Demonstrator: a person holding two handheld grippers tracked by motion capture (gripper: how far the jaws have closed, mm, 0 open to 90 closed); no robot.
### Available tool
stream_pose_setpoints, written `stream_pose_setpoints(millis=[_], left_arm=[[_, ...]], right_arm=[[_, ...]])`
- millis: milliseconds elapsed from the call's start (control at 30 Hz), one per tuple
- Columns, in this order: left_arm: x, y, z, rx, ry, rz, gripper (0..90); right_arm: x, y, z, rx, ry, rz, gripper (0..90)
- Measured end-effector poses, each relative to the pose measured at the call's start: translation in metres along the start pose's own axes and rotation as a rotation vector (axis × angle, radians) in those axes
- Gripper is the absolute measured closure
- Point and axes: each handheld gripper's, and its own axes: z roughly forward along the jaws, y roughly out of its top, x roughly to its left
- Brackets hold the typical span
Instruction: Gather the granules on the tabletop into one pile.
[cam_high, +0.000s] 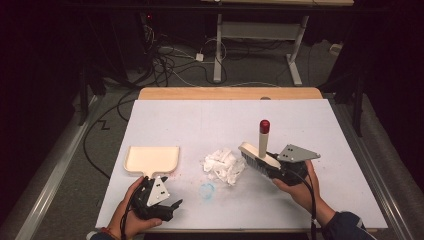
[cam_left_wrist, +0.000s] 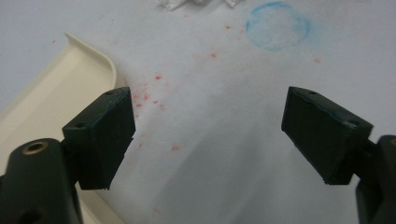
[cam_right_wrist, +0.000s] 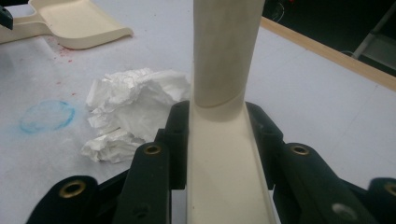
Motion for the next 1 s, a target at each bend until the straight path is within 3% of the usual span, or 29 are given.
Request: stream_pose_setpoints(millis=[100,467,600,733,1000], left_arm=[[0.004,-0.001,0.000,-0.002,0.028,-0.018,17.0],[0.004,-0.001,0.000,0.003,0.033,-0.030,17.0],[0.007,-0.003,0.000,0.007,0.049,-0.070,17.0],[0.011,-0.003,0.000,0.025,0.093,-0.108,17.0],[0.021,-0.006,-0.002,0.055,0.154,-0.202,17.0]], right_arm=[[-0.006,0.002,-0.008,-0.046,0.018,0.050,67.5],[-0.012,0.009,-0.023,-0.094,-0.009,0.000,67.5],[-0.015,0.010,-0.029,-0.112,-0.017,-0.018,67.5],[-0.019,0.009,-0.035,-0.128,-0.038,-0.023,67.5],[-0.033,0.002,-0.046,-0.130,-0.081,-0.001,67.5]])
